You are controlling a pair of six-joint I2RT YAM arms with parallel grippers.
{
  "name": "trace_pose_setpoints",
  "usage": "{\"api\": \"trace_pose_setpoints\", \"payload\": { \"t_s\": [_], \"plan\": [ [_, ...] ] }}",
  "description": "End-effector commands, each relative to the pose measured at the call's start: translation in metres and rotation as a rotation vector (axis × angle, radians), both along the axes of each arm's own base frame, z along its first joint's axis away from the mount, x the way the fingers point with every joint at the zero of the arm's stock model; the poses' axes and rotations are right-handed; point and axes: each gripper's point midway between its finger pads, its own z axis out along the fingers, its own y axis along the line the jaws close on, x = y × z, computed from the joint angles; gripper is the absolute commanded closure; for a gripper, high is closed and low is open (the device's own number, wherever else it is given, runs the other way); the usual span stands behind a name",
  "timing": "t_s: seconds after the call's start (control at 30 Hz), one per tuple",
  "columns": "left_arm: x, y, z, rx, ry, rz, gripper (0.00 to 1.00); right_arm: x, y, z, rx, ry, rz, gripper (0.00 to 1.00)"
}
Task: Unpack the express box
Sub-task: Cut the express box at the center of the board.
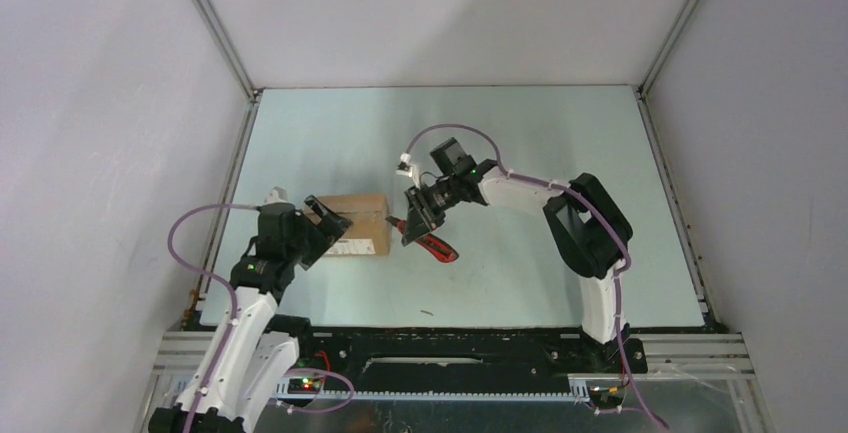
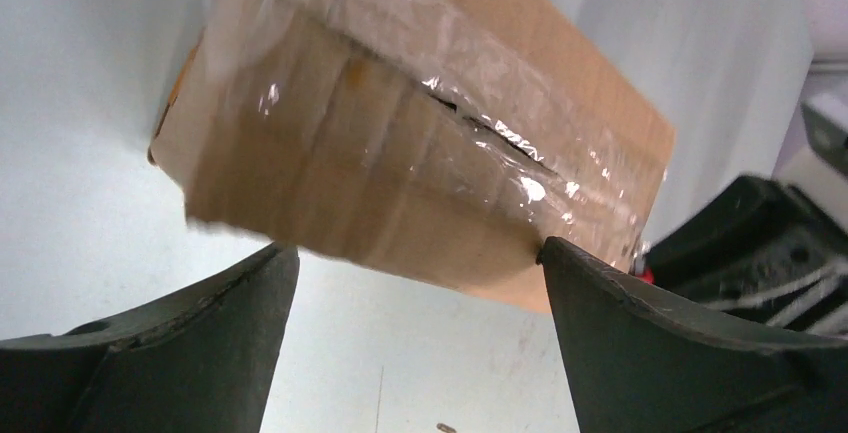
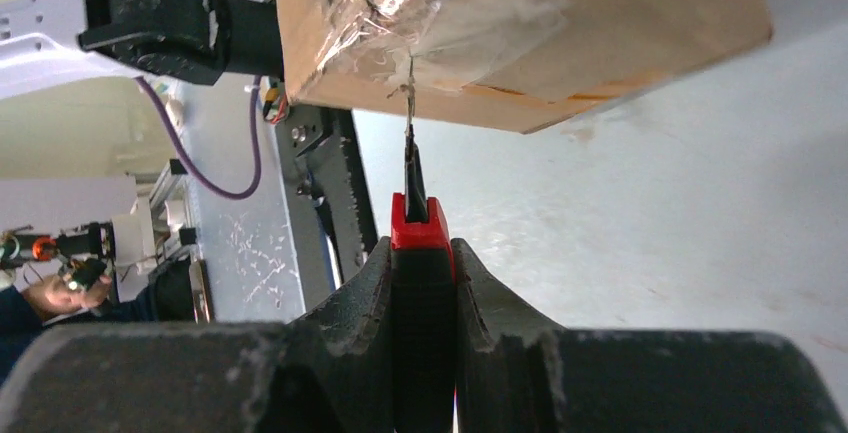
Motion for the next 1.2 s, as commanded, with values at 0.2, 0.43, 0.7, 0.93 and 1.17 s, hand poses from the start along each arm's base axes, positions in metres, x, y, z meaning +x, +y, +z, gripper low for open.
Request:
{"api": "trace_pose_setpoints", "payload": {
  "t_s": [0.2,0.43,0.7,0.93,1.17],
  "plan": [
    [0.020,0.046,0.012,0.079,-0.045,0.125,0.06,-0.023,0.020,0.041,0.101,-0.027,0.035,1.00],
    [0.024,0.029,0.031,-0.002,-0.092,0.055,0.06,-0.030,0.022,0.042,0.114,0.072,-0.056,1.00],
    [0.017,0.019,0.046,-0.068,-0.126,0.039,0.06,-0.027,0.035,0.071,0.270,0.225,-0.137,1.00],
    [0.018,0.011,0.050,-0.109,-0.153,0.013,0.05,-0.017,0.038,0.073,0.283,0.304,-0.196,1.00],
    [0.016,0.000,0.056,-0.136,-0.171,0.003,0.05,-0.013,0.030,0.048,0.229,0.353,-0.260,1.00]
  ]
}}
